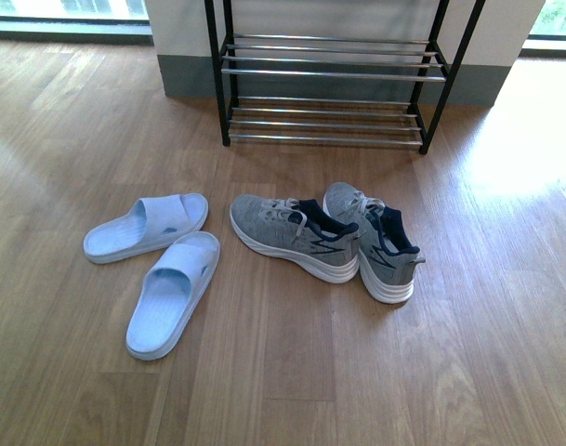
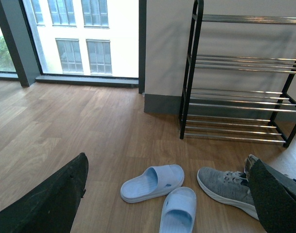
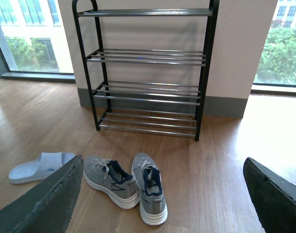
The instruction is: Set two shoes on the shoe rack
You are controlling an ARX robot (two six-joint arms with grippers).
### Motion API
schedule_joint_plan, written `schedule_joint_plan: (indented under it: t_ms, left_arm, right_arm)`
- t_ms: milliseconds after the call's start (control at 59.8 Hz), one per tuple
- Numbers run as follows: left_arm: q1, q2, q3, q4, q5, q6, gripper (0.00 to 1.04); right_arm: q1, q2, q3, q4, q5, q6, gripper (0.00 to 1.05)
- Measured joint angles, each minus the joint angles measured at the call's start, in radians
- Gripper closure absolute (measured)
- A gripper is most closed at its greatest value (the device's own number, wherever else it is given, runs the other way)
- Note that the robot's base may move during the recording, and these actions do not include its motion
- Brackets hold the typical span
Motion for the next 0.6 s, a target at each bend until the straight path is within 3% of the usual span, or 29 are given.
schedule_joint_plan:
  t_ms: [602]
  left_arm:
    - [0.000, 0.000, 0.000, 0.000, 0.000, 0.000, 0.09]
  right_arm:
    - [0.000, 0.000, 0.000, 0.000, 0.000, 0.000, 0.09]
